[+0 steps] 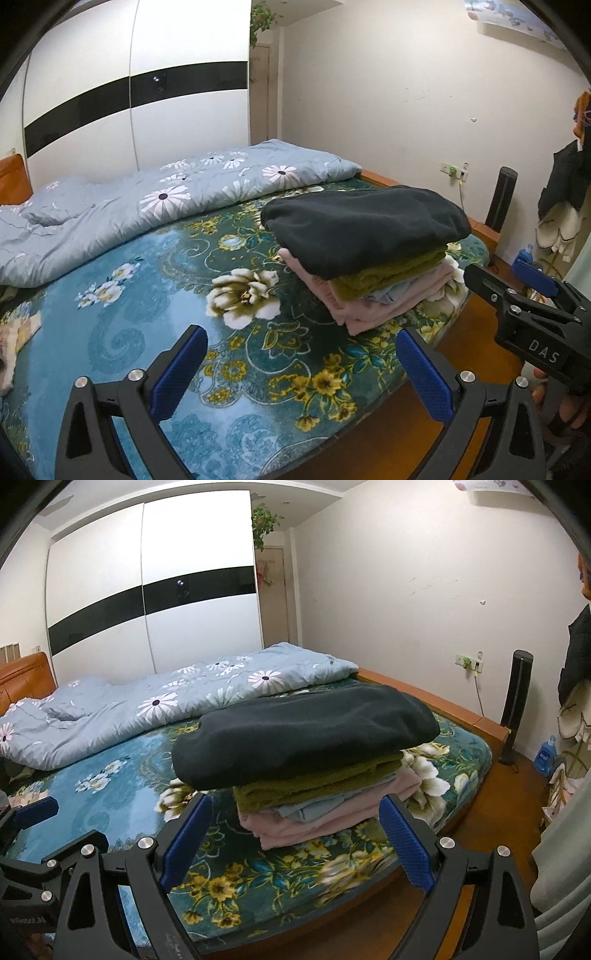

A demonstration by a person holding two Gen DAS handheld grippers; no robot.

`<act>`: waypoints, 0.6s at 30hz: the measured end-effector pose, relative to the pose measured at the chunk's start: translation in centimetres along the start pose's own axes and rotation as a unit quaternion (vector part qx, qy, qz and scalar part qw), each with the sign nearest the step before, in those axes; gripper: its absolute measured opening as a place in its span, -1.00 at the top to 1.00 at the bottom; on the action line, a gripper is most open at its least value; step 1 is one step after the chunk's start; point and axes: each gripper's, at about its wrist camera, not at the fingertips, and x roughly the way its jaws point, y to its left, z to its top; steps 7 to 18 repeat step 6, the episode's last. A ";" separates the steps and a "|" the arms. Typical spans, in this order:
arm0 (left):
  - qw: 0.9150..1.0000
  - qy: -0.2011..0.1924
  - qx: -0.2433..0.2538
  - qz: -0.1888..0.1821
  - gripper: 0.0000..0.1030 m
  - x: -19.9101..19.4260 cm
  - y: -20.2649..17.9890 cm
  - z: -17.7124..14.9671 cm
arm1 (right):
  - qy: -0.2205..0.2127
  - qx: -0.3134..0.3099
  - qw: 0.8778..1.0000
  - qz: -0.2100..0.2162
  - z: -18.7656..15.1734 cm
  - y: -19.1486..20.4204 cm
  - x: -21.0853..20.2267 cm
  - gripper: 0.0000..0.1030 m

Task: Fold clothes
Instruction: 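Open both grippers and withdraw them from the stack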

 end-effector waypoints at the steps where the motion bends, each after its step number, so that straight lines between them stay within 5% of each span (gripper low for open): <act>1: 1.000 0.002 -0.001 0.001 -1.00 0.0 0.1 -0.1 | 0.001 -0.001 1.000 0.000 0.0 0.1 0.0 -0.79; 18: 1.000 0.009 -0.005 0.003 -1.00 0.2 0.4 -0.4 | 0.004 -0.003 1.000 0.003 -0.2 0.3 0.0 -0.79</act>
